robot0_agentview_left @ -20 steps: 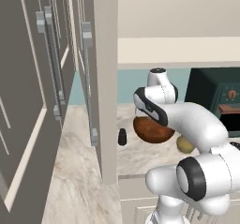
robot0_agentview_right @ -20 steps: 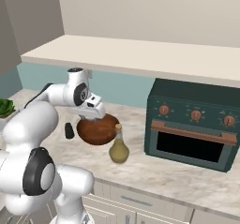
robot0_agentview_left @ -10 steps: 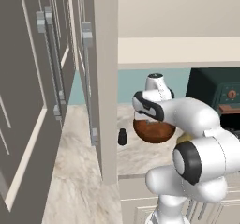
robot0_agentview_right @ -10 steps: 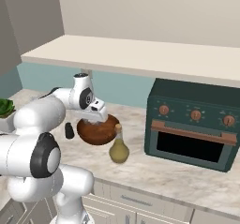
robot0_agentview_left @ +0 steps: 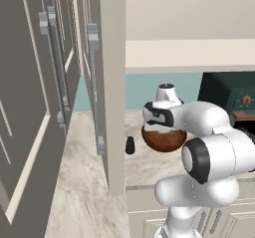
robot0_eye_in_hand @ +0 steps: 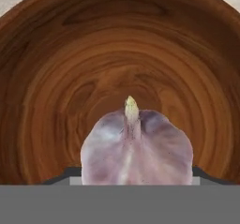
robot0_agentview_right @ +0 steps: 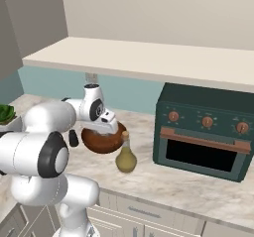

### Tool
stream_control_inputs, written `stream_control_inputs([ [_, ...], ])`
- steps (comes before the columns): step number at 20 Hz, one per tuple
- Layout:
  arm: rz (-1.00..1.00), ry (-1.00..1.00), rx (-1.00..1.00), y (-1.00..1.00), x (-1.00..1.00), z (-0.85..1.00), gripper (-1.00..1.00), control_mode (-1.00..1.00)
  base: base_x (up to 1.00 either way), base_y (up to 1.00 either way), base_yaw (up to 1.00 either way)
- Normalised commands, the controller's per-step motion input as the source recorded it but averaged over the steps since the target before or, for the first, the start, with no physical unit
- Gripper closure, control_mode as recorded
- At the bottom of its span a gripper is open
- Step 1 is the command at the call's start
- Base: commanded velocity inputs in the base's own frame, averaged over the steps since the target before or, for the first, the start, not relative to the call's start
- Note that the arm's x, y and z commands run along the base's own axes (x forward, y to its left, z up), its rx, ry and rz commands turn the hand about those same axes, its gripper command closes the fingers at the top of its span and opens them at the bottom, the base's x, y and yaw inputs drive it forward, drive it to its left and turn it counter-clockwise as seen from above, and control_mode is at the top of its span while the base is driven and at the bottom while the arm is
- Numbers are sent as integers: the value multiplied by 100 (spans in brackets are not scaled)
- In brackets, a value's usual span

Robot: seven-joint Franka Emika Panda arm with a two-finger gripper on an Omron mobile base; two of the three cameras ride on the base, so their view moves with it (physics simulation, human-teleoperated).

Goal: Retrieve the bottle and the shaker from the cabinet and place them next to the mixing bowl on the counter. Then add garlic from the fridge to the mixing bowl.

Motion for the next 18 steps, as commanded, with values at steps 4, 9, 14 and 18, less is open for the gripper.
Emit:
stream_control_inputs([
  [4,0,0,2,-3,8,-31,100,-100,0,0,0],
  [9,1,0,0,0,8,-21,100,-100,0,0,0],
  [14,0,0,0,0,15,-9,100,-100,0,0,0],
  [18,0,0,0,0,8,-21,100,-100,0,0,0],
])
